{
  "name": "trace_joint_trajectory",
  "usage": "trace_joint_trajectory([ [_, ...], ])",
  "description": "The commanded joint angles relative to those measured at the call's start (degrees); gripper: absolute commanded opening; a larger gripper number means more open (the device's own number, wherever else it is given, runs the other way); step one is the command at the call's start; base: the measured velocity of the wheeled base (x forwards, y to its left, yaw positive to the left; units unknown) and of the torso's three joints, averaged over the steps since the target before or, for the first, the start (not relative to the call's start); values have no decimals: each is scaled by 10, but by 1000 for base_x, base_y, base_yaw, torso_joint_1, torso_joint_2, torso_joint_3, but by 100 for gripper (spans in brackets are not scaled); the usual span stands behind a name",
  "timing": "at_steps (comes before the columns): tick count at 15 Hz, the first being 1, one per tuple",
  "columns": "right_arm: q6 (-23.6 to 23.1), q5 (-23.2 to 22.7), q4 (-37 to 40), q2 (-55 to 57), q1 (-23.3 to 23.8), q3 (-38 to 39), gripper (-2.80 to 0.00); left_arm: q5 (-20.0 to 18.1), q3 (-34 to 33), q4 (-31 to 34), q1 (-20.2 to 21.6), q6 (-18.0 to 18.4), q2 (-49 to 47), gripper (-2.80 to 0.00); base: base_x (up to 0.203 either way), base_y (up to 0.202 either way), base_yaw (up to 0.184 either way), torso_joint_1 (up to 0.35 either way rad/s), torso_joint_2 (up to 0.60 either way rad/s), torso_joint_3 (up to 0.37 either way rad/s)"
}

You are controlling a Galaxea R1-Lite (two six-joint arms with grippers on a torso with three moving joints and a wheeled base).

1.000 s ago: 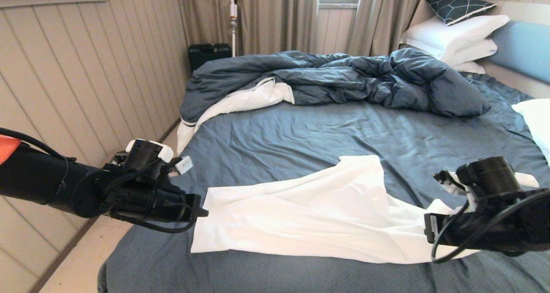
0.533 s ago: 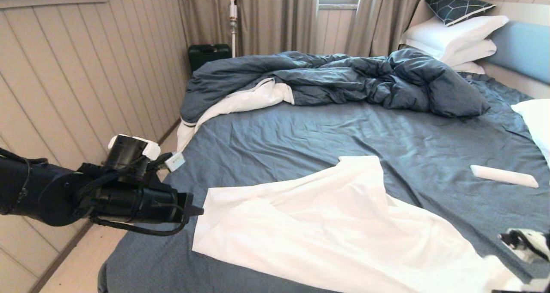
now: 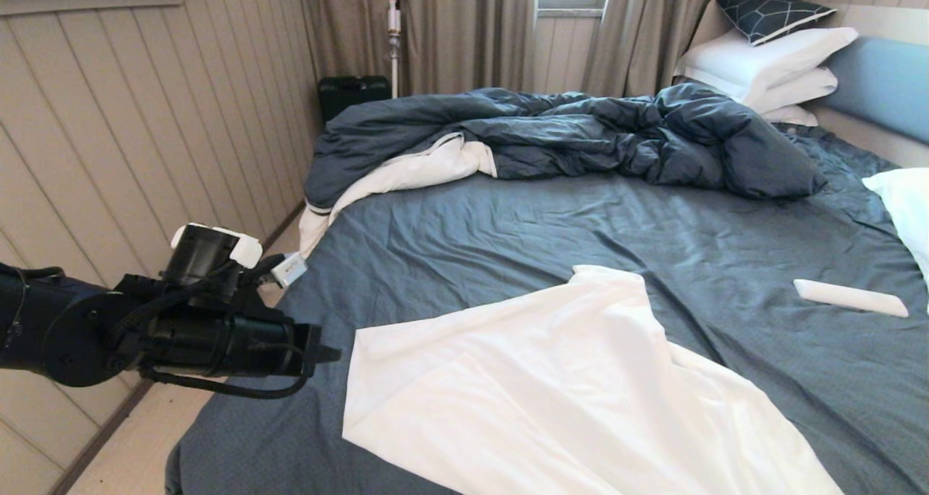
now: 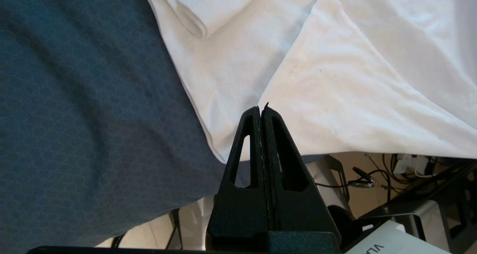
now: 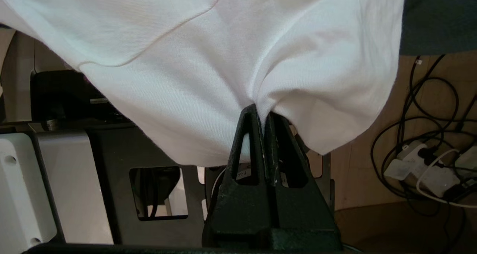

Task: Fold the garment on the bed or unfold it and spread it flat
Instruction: Unford the white T-shirt

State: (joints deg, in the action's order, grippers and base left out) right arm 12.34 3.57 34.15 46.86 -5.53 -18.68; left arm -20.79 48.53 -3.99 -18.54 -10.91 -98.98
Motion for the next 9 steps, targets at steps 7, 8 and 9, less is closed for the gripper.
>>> trace_joint_trajectory([
  [7,-16,-2,4,-30,-4,-5,0,-1,0,-1,0,-1,0,-280,0,0,0,0,0,0],
  [8,-16,-8,4,-38,-6,-20,0,-1,0,-1,0,-1,0,-280,0,0,0,0,0,0],
  [9,-16,-15,1,-37,-5,-43,0,-1,0,-1,0,-1,0,-280,0,0,0,0,0,0],
])
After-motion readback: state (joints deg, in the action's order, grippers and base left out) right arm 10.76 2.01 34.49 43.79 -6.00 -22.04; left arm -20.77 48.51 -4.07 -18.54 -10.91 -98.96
